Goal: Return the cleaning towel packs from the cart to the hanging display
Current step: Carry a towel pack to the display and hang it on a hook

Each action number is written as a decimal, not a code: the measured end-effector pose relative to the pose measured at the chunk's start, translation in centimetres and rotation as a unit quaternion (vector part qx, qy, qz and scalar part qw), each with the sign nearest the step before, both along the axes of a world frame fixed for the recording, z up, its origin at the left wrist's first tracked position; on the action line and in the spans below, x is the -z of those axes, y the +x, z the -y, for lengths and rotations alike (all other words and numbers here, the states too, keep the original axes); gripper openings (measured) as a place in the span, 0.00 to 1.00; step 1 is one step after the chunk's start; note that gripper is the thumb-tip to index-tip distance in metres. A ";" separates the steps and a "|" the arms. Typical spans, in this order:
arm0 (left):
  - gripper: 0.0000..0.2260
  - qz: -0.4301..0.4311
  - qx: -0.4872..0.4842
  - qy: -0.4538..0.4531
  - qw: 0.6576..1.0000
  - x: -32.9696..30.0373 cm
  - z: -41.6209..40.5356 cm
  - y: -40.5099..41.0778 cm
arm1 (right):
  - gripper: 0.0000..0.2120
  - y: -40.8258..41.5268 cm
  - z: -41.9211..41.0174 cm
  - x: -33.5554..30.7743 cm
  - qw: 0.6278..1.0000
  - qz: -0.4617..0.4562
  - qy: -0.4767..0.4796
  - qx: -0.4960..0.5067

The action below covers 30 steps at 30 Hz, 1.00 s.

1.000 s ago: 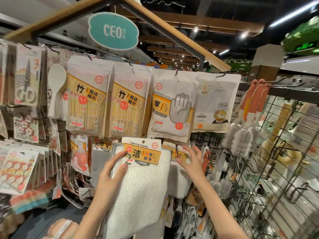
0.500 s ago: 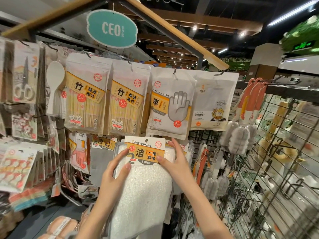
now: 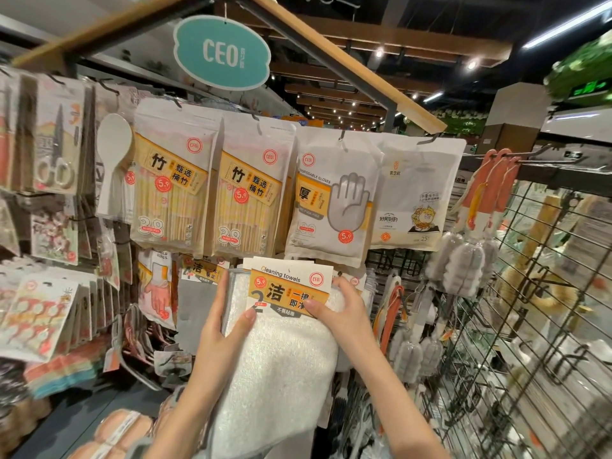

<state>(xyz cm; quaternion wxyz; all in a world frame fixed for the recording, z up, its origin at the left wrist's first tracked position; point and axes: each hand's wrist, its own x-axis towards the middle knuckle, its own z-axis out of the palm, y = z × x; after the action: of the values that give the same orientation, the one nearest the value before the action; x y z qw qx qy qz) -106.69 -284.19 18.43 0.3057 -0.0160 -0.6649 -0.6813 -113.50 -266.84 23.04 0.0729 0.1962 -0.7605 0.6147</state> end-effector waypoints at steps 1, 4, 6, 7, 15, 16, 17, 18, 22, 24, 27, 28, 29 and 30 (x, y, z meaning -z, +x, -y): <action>0.29 0.002 0.005 -0.001 1.000 -0.1 0.0 0.0 | 0.15 0.0 -0.2 0.0 1.000 0.003 -0.013 -0.009; 0.25 0.015 0.001 -0.025 1.000 -0.1 0.1 0.0 | 0.13 -0.5 -0.9 0.1 0.998 0.010 -0.054 -0.031; 0.21 0.016 -0.009 -0.037 0.999 -0.2 0.1 0.0 | 0.13 -0.9 -1.3 0.0 0.995 0.023 -0.088 -0.038; 0.19 0.013 -0.012 -0.040 0.999 -0.2 0.2 -0.1 | 0.13 -1.1 -1.5 0.0 0.993 0.030 -0.107 -0.042; 0.08 0.003 -0.031 -0.027 0.999 0.1 0.3 -0.6 | 0.19 -1.9 -2.1 0.6 0.985 0.026 -0.157 -0.060; 0.08 0.004 -0.033 -0.024 0.999 0.2 0.2 -0.6 | 0.19 -2.0 -2.1 0.8 0.986 0.015 -0.156 -0.050; 0.08 0.004 -0.035 -0.021 0.999 0.2 0.1 -0.7 | 0.19 -2.1 -2.1 0.9 0.988 0.003 -0.153 -0.035; 0.08 0.002 -0.040 -0.018 0.999 0.3 0.1 -0.8 | 0.20 -2.2 -2.1 1.0 0.988 -0.008 -0.154 -0.015; 0.09 -0.015 -0.071 -0.002 0.997 0.2 1.1 -1.0 | 0.28 -2.7 -3.0 2.0 0.980 -0.041 -0.183 0.063; 0.09 -0.023 -0.078 -0.009 0.997 0.0 1.7 -1.1 | 0.31 -3.0 -3.5 3.0 0.981 -0.041 -0.173 0.075; 0.10 -0.037 -0.083 -0.028 0.996 -0.4 2.0 -1.3 | 0.31 -3.7 -3.8 3.9 0.982 -0.011 -0.172 0.079; 0.10 -0.039 -0.085 -0.033 0.995 -0.5 2.0 -1.3 | 0.31 -3.9 -3.8 4.0 0.982 -0.012 -0.168 0.085; 0.10 -0.040 -0.087 -0.037 0.995 -0.5 2.0 -1.3 | 0.30 -4.1 -3.8 4.1 0.982 -0.016 -0.163 0.094; 0.10 -0.040 -0.088 -0.039 0.995 -0.5 2.1 -1.3 | 0.29 -4.3 -3.7 4.2 0.982 -0.019 -0.159 0.102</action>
<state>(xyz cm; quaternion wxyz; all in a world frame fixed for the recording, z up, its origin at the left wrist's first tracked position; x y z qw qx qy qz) -108.02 -286.26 18.94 0.3903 0.0035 -0.6771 -0.6239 -117.84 -263.10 18.88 0.1794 0.1150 -0.6679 0.7131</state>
